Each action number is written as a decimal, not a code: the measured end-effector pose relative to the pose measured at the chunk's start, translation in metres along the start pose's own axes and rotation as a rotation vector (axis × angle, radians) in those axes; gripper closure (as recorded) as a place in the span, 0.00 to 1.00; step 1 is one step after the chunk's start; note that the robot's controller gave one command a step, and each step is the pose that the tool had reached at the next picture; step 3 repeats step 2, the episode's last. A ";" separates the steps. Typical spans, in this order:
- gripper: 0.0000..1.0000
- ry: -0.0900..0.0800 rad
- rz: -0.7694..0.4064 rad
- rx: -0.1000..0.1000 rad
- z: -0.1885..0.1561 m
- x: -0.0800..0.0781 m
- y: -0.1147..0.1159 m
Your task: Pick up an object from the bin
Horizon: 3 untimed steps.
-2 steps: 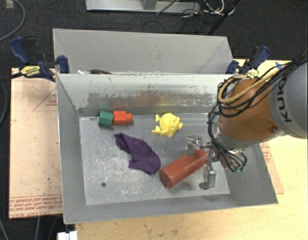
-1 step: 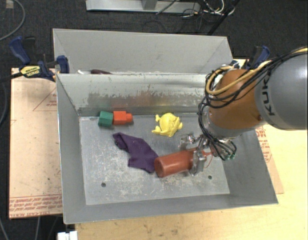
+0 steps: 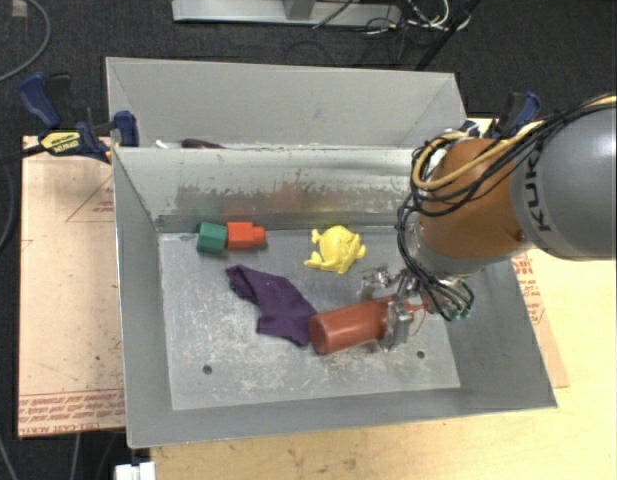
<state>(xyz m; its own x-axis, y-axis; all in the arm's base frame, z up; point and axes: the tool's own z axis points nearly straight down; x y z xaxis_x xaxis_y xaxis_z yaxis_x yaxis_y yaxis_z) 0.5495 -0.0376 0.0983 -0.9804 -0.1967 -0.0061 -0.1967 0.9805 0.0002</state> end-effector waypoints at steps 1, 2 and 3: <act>1.00 0.001 -0.115 0.000 -0.194 -0.006 -0.001; 1.00 -0.001 -0.150 0.000 -0.254 -0.008 -0.001; 1.00 -0.001 -0.150 0.000 -0.254 -0.008 -0.001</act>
Offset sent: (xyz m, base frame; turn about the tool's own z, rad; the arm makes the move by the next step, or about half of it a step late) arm 0.0000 0.0000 0.0000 0.0000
